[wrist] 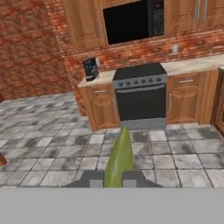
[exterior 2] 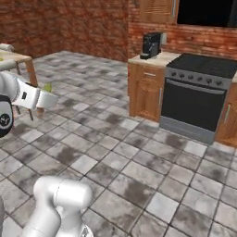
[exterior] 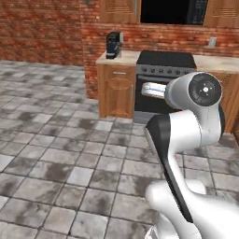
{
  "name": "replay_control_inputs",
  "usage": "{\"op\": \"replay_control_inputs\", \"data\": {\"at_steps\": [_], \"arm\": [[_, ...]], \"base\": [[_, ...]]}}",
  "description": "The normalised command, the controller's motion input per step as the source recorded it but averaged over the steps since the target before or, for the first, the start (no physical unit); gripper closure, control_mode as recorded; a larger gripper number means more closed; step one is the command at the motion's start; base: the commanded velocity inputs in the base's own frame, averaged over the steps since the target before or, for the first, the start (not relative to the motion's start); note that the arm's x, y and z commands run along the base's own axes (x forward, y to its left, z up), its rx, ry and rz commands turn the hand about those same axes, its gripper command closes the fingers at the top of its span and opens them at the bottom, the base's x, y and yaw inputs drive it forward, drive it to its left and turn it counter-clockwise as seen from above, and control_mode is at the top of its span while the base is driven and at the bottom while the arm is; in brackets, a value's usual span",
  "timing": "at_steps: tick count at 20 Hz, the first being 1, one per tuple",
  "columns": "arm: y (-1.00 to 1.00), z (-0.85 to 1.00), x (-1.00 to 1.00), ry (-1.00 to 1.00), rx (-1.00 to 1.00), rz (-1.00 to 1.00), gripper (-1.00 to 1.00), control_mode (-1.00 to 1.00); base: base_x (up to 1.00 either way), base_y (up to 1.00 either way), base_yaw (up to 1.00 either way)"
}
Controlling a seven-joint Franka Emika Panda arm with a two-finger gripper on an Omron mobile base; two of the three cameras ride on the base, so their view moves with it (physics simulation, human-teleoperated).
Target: Take the lemon wedge from the fridge and place it on the plate with fish on the dining counter.
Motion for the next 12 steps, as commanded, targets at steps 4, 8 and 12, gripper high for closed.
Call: {"op": "replay_control_inputs", "data": {"at_steps": [4, 8, 12], "arm": [[0.0, 0.0, 0.0, 0.0, 0.0, 0.0, 1.0, 1.0], [0.0, 0.0, 0.0, 0.0, 0.0, 0.0, 1.0, 1.0], [0.0, 0.0, 0.0, 0.0, 0.0, 0.0, 1.0, 1.0]], "base": [[0.0, 0.17, 0.96], [0.01, 0.08, 0.97], [0.62, 0.0, 0.82]]}}
